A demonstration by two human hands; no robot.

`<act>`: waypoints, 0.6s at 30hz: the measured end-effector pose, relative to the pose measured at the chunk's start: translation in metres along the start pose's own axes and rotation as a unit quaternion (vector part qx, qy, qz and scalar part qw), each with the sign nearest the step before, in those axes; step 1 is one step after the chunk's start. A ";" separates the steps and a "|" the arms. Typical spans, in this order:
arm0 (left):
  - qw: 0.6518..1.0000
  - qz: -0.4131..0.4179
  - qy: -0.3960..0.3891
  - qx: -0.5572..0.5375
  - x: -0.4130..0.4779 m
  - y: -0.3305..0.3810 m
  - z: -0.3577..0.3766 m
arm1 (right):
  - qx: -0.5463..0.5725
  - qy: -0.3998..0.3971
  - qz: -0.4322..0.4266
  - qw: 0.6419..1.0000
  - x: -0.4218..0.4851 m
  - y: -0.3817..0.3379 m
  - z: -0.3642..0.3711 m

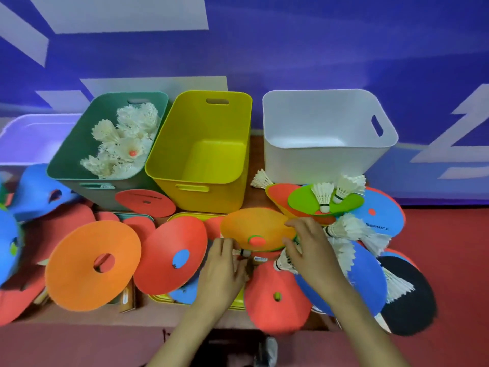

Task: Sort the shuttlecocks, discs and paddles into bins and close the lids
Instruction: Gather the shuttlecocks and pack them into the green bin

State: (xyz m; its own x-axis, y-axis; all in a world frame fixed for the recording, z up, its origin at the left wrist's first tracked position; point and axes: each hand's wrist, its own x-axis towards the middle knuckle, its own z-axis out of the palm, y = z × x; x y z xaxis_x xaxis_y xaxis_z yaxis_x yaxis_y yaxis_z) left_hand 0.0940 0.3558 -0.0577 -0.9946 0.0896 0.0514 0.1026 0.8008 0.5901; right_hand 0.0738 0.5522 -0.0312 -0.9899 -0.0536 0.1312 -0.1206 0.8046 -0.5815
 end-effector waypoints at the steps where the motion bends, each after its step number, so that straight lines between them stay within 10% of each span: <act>1: 1.000 -0.006 -0.006 0.012 -0.005 -0.003 0.006 | -0.001 0.006 0.006 1.000 -0.006 0.004 0.002; 18: 0.987 -0.100 -0.085 0.091 -0.026 -0.027 0.041 | -0.072 -0.041 -0.009 0.997 -0.043 0.019 0.025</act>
State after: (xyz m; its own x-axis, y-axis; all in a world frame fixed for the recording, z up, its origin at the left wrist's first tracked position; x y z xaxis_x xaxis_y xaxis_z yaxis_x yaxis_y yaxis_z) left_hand 0.1175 0.3563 -0.1084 -0.9804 0.0042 -0.1972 -0.0806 0.9040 0.4198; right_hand 0.1125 0.5550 -0.0681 -0.9911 -0.1130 0.0709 -0.1330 0.8790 -0.4578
